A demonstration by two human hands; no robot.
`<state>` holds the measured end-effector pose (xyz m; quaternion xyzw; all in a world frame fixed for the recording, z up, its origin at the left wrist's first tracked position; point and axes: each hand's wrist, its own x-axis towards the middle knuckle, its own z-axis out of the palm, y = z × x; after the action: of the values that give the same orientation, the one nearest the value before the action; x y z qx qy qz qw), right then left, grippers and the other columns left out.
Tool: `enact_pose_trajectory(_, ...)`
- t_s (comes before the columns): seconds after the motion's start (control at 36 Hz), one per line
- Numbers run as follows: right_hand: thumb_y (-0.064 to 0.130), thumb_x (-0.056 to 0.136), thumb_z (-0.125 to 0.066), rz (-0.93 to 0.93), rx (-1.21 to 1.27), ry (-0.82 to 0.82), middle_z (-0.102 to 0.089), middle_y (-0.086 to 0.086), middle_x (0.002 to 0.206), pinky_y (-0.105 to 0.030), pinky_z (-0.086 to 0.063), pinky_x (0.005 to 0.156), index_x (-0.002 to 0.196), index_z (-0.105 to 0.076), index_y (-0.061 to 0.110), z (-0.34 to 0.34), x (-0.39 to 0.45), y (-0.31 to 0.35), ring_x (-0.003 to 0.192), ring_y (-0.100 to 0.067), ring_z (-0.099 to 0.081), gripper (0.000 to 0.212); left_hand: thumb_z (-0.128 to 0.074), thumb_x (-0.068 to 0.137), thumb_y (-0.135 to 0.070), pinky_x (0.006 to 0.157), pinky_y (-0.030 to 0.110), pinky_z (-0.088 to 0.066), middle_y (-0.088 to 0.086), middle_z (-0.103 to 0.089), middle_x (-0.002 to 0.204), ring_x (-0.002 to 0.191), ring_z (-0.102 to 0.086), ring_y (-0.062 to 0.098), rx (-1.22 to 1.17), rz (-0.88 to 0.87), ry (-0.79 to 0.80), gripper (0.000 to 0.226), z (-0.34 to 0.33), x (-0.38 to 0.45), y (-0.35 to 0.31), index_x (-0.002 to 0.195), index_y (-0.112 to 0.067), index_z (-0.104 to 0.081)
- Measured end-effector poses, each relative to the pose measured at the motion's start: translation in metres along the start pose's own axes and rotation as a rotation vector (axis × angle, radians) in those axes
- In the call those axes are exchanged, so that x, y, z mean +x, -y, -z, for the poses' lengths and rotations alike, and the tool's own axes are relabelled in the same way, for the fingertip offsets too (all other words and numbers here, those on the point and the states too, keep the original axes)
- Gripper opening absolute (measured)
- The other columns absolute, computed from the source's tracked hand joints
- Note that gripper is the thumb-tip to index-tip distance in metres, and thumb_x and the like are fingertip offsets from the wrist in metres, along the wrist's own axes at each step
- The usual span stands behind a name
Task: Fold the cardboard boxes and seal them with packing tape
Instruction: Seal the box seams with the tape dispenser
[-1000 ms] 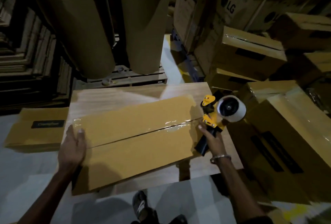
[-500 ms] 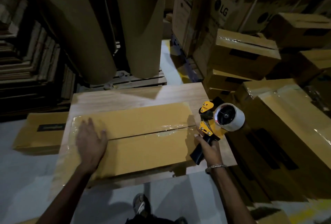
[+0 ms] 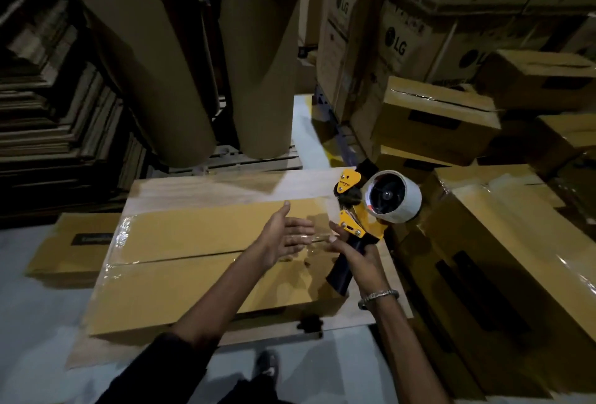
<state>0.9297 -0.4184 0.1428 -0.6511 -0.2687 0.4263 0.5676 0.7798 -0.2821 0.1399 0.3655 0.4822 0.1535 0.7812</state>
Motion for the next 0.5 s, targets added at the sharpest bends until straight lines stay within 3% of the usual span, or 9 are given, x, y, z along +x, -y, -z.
enact_pose_trajectory(0.11, 0.022, 0.090, -0.080, -0.031, -0.042, -0.004, -0.078, -0.006, 0.115, -0.043, -0.060, 0.090, 0.127, -0.073, 0.020, 0.006, 0.012, -0.003, 0.103, -0.029, -0.075, 0.037, -0.036, 0.090, -0.088, 0.055, 0.029, -0.057, 0.022, -0.071, 0.128, 0.085, -0.077, 0.030, -0.150, 0.207, 0.235, 0.106, -0.009, 0.033, -0.023, 0.128, 0.005, -0.069)
enact_pose_trajectory(0.17, 0.016, 0.091, -0.079, -0.074, -0.025, -0.014, -0.080, -0.009, 0.107, -0.043, -0.062, 0.083, 0.122, -0.075, 0.015, 0.008, 0.018, -0.002, 0.093, -0.030, -0.076, 0.031, -0.046, 0.084, -0.090, 0.058, 0.030, -0.058, 0.021, -0.071, 0.129, 0.084, -0.076, 0.028, -0.116, 0.250, 0.299, 0.107, -0.012, 0.049, -0.035, 0.125, 0.005, -0.072)
enact_pose_trajectory(0.28, 0.017, 0.092, -0.077, -0.102, -0.100, -0.015, -0.080, -0.010, 0.097, -0.043, -0.061, 0.077, 0.110, -0.077, 0.017, 0.011, 0.033, 0.000, 0.078, -0.033, -0.075, 0.018, -0.066, 0.088, -0.066, 0.060, 0.025, -0.059, 0.014, -0.076, 0.115, 0.072, -0.073, 0.019, -0.002, 0.297, 0.319, 0.076, -0.015, 0.086, -0.057, 0.117, 0.003, -0.075)
enact_pose_trajectory(0.33, 0.020, 0.092, -0.078, -0.130, -0.120, -0.006, -0.080, -0.012, 0.095, -0.046, -0.059, 0.076, 0.110, -0.076, 0.014, 0.013, 0.043, 0.000, 0.071, -0.035, -0.072, 0.019, -0.075, 0.090, -0.042, 0.057, 0.022, -0.058, 0.011, -0.077, 0.108, 0.063, -0.070, 0.013, 0.040, 0.291, 0.284, 0.046, -0.017, 0.111, -0.066, 0.112, -0.002, -0.075)
enact_pose_trajectory(0.39, 0.026, 0.091, -0.079, -0.163, -0.167, -0.009, -0.080, -0.012, 0.094, -0.046, -0.058, 0.076, 0.108, -0.076, 0.013, 0.013, 0.053, -0.001, 0.068, -0.034, -0.072, 0.021, -0.070, 0.096, -0.018, 0.046, 0.016, -0.051, 0.010, -0.076, 0.095, 0.049, -0.063, 0.007, 0.104, 0.276, 0.275, 0.020, -0.017, 0.130, -0.076, 0.108, -0.002, -0.071)
enact_pose_trajectory(0.44, 0.029, 0.092, -0.079, -0.182, -0.202, -0.016, -0.080, -0.009, 0.092, -0.045, -0.058, 0.078, 0.100, -0.078, 0.013, 0.011, 0.061, -0.003, 0.068, -0.031, -0.072, 0.018, -0.064, 0.100, -0.009, 0.038, 0.014, -0.038, 0.007, -0.069, 0.075, 0.042, -0.049, 0.005, 0.248, 0.229, 0.256, 0.013, -0.015, 0.141, -0.085, 0.101, 0.001, -0.072)
enact_pose_trajectory(0.5, 0.033, 0.089, -0.079, -0.197, -0.231, -0.036, -0.079, -0.009, 0.087, -0.044, -0.058, 0.077, 0.087, -0.080, 0.013, 0.007, 0.068, -0.004, 0.067, -0.029, -0.072, 0.020, -0.066, 0.097, -0.005, 0.038, 0.019, -0.033, 0.009, -0.067, 0.071, 0.042, -0.042, 0.008, 0.382, 0.128, 0.219, 0.012, -0.012, 0.151, -0.094, 0.097, 0.004, -0.075)
